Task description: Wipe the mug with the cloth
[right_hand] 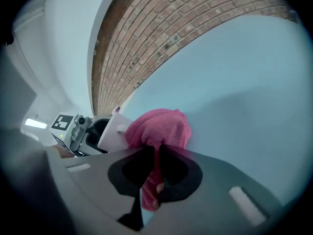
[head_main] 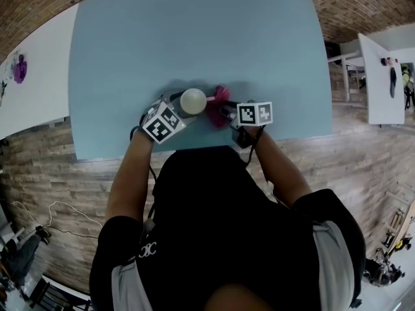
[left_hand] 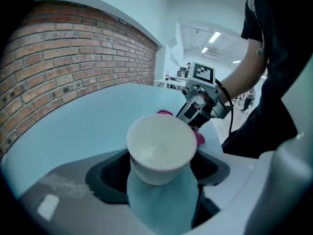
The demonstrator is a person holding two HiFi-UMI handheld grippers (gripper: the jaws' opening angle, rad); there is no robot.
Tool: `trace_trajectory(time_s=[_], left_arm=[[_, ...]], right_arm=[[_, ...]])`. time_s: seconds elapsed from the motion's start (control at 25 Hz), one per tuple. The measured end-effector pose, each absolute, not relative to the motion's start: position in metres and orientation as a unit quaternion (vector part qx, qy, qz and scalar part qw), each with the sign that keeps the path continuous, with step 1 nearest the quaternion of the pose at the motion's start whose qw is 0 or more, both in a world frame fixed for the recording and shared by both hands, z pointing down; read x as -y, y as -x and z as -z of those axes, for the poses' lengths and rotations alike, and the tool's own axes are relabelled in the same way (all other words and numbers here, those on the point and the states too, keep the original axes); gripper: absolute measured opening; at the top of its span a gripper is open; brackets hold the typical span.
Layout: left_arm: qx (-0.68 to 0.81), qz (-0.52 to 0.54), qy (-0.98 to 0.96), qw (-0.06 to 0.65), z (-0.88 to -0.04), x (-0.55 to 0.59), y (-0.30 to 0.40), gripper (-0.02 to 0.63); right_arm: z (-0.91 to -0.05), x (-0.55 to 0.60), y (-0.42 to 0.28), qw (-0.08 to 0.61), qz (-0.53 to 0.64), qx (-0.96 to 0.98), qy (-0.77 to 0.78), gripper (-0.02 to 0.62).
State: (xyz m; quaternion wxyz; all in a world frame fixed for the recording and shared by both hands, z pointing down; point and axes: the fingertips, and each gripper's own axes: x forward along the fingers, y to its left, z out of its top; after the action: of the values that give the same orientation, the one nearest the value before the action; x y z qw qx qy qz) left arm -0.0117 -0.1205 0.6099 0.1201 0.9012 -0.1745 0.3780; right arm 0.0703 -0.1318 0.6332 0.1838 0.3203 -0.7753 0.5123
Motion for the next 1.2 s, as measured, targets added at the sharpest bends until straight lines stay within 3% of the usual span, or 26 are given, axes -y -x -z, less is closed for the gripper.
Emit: trace_trajectory(time_s=[0.44, 0.64, 0.84, 1.2], left_arm=[[0.180, -0.382, -0.898, 0.121, -0.612, 0.120, 0.008, 0.399], [0.182, -0.382, -0.897, 0.125, -0.611, 0.120, 0.006, 0.399], [0.183, -0.375, -0.900, 0.126, -0.610, 0.120, 0.007, 0.399], [0.162, -0.378, -0.904, 0.117, -0.610, 0.112, 0.001, 0.399]], right_arm=[[-0.582, 0.157, -0.068, 0.183, -0.417, 0.835, -0.309, 0.037], [-0.552, 0.155, -0.056, 0.231, -0.330, 0.869, -0.287, 0.037], [-0.553, 0.154, -0.043, 0.327, -0.230, 0.867, -0.298, 0.037], [-0.592, 0.172, -0.039, 0.377, -0.284, 0.838, -0.274, 0.037]])
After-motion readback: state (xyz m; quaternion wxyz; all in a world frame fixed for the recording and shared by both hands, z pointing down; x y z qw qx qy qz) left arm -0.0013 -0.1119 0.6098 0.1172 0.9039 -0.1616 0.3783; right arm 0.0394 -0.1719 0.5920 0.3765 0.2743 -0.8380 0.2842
